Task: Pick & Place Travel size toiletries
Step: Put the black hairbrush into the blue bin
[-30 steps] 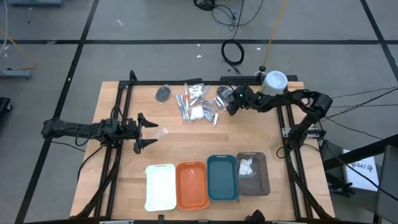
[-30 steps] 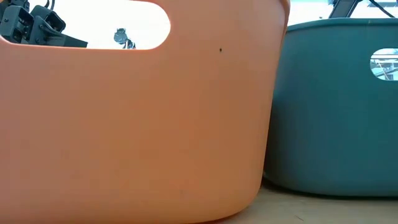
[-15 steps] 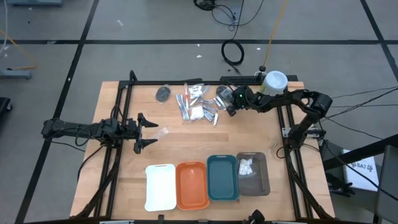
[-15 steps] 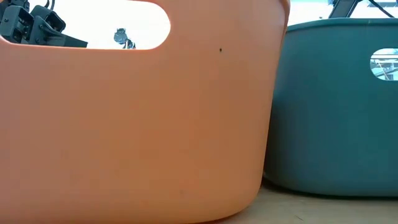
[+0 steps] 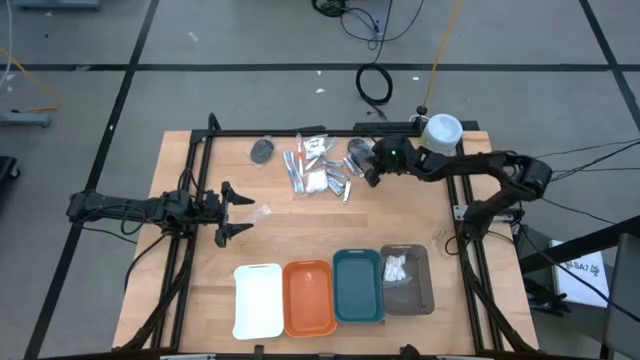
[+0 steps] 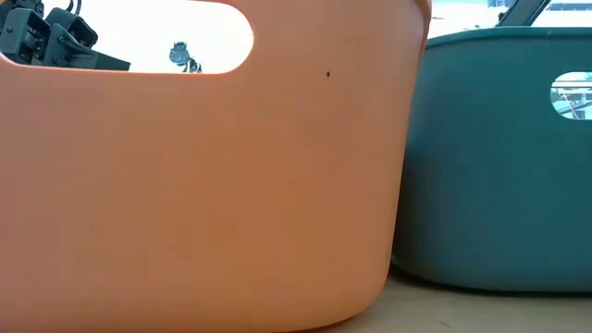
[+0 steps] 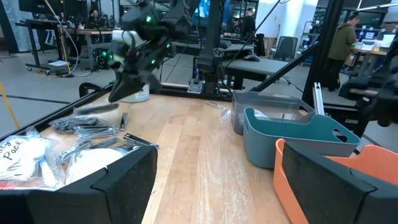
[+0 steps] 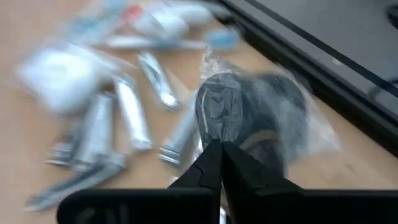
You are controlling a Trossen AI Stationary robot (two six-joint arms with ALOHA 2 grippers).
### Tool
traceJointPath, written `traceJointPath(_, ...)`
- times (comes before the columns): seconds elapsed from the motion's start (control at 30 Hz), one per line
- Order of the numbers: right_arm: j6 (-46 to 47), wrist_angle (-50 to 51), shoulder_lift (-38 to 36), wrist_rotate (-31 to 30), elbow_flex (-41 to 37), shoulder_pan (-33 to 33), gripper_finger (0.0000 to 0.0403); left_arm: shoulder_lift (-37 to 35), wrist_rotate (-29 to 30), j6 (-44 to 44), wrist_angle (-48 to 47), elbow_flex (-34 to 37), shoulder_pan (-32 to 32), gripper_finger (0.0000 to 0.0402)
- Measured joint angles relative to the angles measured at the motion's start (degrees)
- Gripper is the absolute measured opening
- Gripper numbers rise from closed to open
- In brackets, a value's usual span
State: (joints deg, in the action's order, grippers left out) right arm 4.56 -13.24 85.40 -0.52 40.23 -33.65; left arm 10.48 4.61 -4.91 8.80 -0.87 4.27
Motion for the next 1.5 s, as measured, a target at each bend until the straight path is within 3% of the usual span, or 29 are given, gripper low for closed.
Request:
traceJointPath(0.3,0.7,0.0,-8.0,8.5,0.0,7.4,0.0,0.0,0.0,0.0,0.0,0.0,0.0,0.034)
traceJointPath(0.73,0.8,3.5,-16.1,18.8,-0.6,24.7,0.0,0.0,0.0,0.0,0.0,0.0,0.0,0.034)
traceJointPath(1.2,3.4,1.0,-19.3,19.0,-4.7,47.6,0.0,0.0,0.0,0.0,0.0,0.0,0.0,0.034)
traceJointPath(1.5,7.0,-12.7,-19.2,18.5,-10.7,52.5,0.0002,0.0,0.0,0.0,0.0,0.0,0.0,0.034)
